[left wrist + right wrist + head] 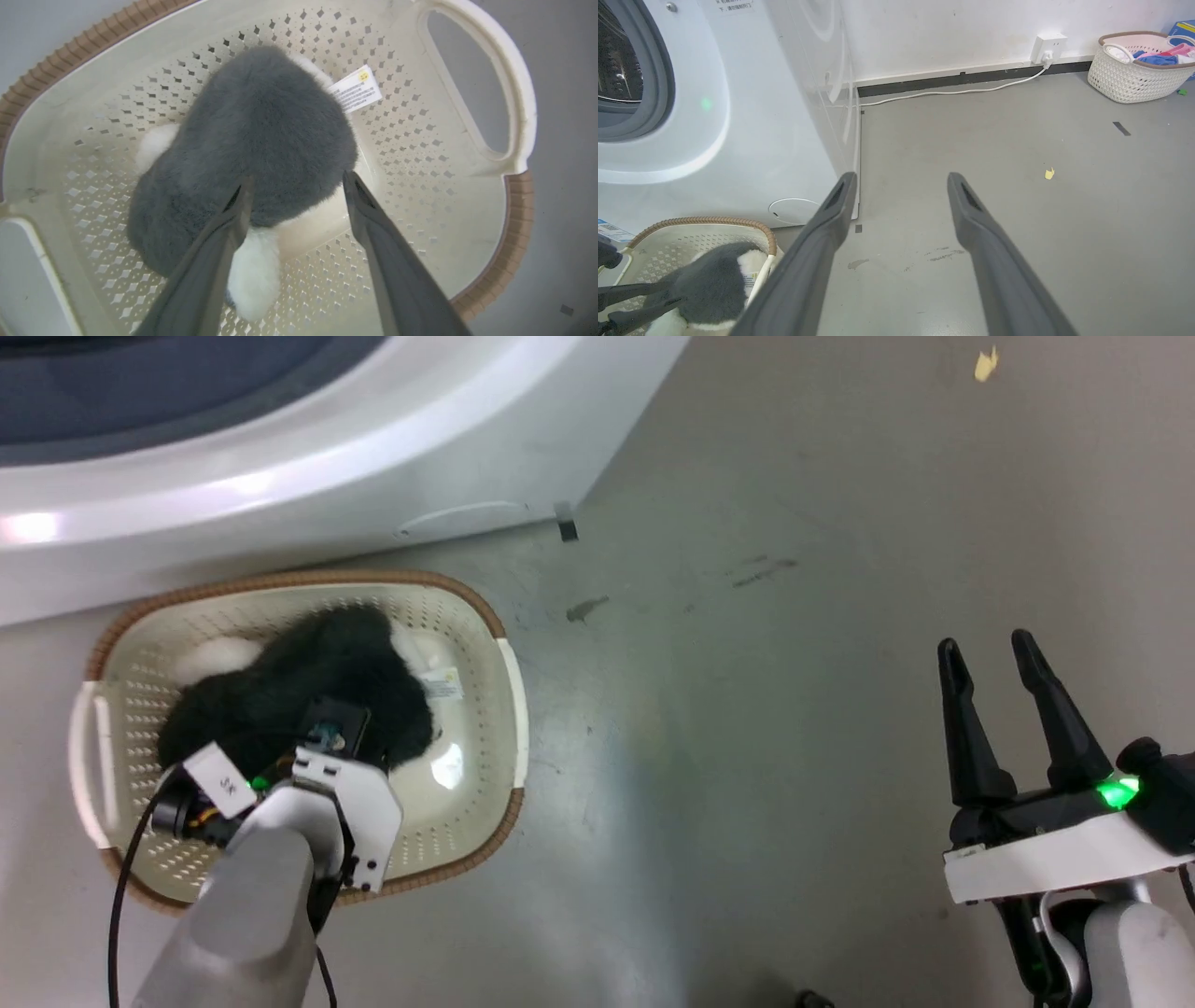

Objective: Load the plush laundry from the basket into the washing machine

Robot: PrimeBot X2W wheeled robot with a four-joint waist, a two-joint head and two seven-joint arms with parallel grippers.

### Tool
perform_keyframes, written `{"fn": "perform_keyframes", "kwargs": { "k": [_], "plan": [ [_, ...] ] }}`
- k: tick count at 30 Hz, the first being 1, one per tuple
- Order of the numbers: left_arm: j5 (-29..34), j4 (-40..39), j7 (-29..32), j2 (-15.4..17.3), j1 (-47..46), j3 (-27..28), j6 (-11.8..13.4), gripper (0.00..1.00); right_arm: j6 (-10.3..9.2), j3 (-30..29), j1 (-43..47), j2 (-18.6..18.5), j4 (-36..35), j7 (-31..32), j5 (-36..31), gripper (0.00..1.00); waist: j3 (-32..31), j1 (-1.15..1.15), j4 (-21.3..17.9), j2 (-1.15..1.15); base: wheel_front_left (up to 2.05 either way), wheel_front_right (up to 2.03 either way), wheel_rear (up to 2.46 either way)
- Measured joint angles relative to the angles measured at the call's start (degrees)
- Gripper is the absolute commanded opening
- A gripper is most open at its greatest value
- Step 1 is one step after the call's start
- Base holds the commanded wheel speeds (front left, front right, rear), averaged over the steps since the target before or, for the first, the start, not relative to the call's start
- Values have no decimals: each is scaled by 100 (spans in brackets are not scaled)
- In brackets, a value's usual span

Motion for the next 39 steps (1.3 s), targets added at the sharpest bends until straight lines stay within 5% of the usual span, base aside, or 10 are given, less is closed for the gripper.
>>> {"fn": "perform_keyframes", "kwargs": {
  "k": [6, 11, 15, 28, 29, 30, 39],
  "plan": [
    [-108, 391, 122, 107, -385, -82, -36, 100, 0, -29, -16, 0, -58, -71, 105, 100, 292, 0, -117, 0, 0, 0, 0],
    [31, 758, 252, 319, -862, -319, 366, 100, 0, -27, -31, 0, -101, -130, 227, 100, 590, 0, -228, 0, 0, 0, 0],
    [-2, 1112, 392, 336, -1214, -521, 133, 100, 0, -30, -49, 1, -152, -213, 345, 100, 899, 0, -336, 0, 0, 0, 0],
    [-169, 1852, 556, 432, -1899, -851, 131, 100, 0, -145, -138, 1, -202, -372, 573, 100, 1554, -1, -580, 0, 0, 0, 0],
    [-194, 1907, 577, 439, -1930, -872, 129, 87, 0, -143, -151, 1, -200, -376, 599, 100, 1591, -1, -604, 0, 0, 0, 0],
    [-198, 1960, 577, 455, -1959, -912, 105, 0, 0, -136, -169, 1, -196, -380, 609, 100, 1621, -1, -634, 0, 0, 0, 0],
    [-406, 2151, 191, 546, -1873, -879, 125, 0, 0, -107, -346, 1, -76, -423, 608, 100, 1415, -1, -791, 0, 0, 0, 0]
  ]
}}
